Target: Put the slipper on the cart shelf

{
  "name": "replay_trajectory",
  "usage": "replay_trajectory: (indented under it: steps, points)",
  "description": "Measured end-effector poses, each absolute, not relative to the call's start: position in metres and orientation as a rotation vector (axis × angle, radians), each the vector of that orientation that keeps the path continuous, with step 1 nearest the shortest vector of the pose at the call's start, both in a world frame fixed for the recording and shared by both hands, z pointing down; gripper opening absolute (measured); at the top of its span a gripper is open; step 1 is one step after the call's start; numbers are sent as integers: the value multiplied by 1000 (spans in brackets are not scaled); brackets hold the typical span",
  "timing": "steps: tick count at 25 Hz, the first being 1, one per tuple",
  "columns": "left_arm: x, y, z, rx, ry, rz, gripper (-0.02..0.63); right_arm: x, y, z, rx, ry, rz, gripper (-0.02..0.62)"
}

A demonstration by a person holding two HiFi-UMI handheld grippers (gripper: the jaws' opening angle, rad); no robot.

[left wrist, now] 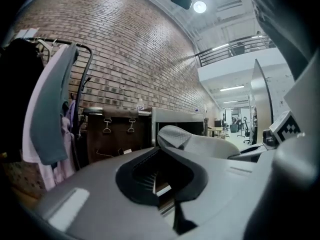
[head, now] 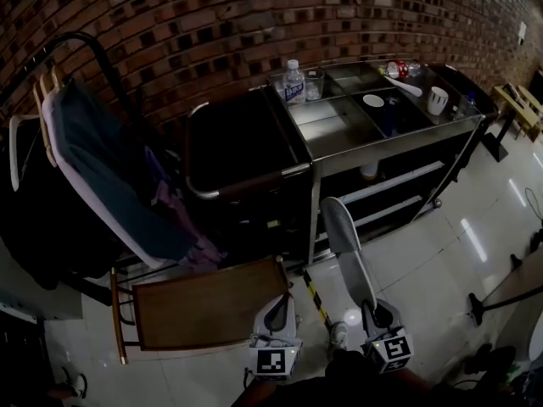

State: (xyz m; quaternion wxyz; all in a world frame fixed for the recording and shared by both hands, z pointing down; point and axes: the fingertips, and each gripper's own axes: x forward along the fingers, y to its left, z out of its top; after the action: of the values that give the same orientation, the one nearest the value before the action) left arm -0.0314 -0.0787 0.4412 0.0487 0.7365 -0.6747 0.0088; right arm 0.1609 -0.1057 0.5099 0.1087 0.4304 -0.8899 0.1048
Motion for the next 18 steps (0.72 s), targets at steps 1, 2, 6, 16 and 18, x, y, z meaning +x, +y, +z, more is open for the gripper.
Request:
replay_trajectory:
  steps: [1,2,6,16,18]
  points:
    - [-26,-88,442,2242,-2054,22,17,166,-116,511,1267,-2613,303,40]
    - [-20,-97,443,2236,-2052,20,17,170,-126,512,1267,-2609,300,40]
    - [0,-126,449,2213,-2065,19,17,184,-167,523,1262,-2596,328,40]
    - [16,-177,457,2066,-2208,23,17,168,-290,536,1207,-2631,536,41]
    - [13,-181,454,2038,-2243,45,17,157,-308,538,1182,-2646,610,41]
